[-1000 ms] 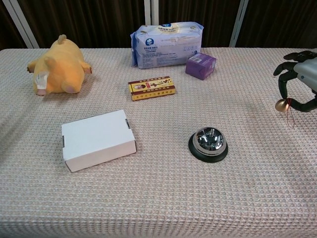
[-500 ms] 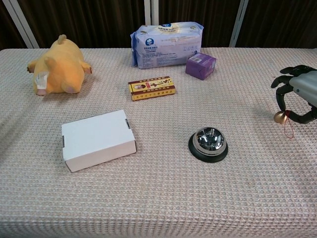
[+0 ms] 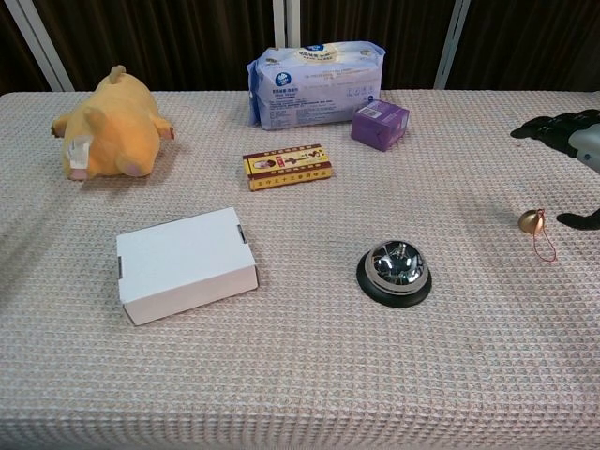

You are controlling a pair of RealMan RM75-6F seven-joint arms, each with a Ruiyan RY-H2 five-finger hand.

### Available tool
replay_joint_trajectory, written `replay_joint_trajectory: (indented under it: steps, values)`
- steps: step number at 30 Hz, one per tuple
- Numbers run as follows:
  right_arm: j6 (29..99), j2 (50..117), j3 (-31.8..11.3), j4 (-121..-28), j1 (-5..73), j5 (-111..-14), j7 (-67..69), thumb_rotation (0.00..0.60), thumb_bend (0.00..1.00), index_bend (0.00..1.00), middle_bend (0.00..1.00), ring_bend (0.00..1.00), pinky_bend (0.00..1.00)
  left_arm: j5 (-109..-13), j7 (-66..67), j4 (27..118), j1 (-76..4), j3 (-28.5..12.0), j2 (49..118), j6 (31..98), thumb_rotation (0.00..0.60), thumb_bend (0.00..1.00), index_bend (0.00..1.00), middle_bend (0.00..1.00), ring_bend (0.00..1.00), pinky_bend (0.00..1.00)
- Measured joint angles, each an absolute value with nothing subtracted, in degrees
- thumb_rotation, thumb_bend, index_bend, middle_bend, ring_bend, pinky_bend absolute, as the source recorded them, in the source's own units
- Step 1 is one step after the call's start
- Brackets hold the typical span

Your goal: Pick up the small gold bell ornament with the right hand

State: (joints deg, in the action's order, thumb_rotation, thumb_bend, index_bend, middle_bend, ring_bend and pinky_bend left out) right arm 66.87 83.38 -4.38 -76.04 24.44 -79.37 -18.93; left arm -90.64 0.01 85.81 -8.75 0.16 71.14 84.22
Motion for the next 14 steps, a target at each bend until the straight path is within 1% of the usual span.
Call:
replay_joint_trajectory:
  steps: [4, 5, 7, 8, 11, 14]
  values:
    - [72.07, 76.53, -3.57, -84.87, 21.12, -80.57, -18.83, 0.600, 0.15, 0.00, 0.00, 0.00, 0.00, -90.70, 1.34, 87.24, -8.23, 0.02, 69.86, 85.29, 0.452, 0.18, 0.14, 0.11, 0.11, 0.23]
    - [74.43, 73.92, -2.99, -87.74, 19.45, -81.12, -18.65, 0.600, 0.15, 0.00, 0.00, 0.00, 0.00, -90.73, 1.90, 87.53, -7.90, 0.04, 69.54, 85.80, 0.452, 0.18, 0.14, 0.11, 0.11, 0.23]
    - [78.53, 70.24, -1.86, -91.04, 16.36, -81.97, -18.16, 0.600, 0.14, 0.00, 0.00, 0.00, 0.00, -90.69, 2.93, 87.77, -7.22, 0.16, 69.12, 86.66, 0.435, 0.18, 0.14, 0.11, 0.10, 0.23]
    - [80.70, 68.81, -1.19, -92.00, 14.58, -82.36, -17.75, 0.600, 0.14, 0.00, 0.00, 0.00, 0.00, -90.57, 3.77, 87.83, -6.64, 0.29, 68.85, 87.24, 0.405, 0.18, 0.14, 0.11, 0.10, 0.23]
    - [87.40, 65.68, 1.37, -92.75, 7.89, -83.38, -14.51, 0.600, 0.14, 0.00, 0.00, 0.00, 0.00, -89.74, 6.24, 87.88, -4.91, 0.95, 67.98, 88.20, 0.283, 0.16, 0.13, 0.11, 0.08, 0.22]
    - [89.69, 64.31, 2.98, -91.22, 4.22, -83.74, -10.24, 0.600, 0.14, 0.00, 0.00, 0.00, 0.00, -88.90, 8.43, 87.90, -3.13, 2.20, 66.72, 88.44, 0.241, 0.14, 0.13, 0.11, 0.08, 0.21]
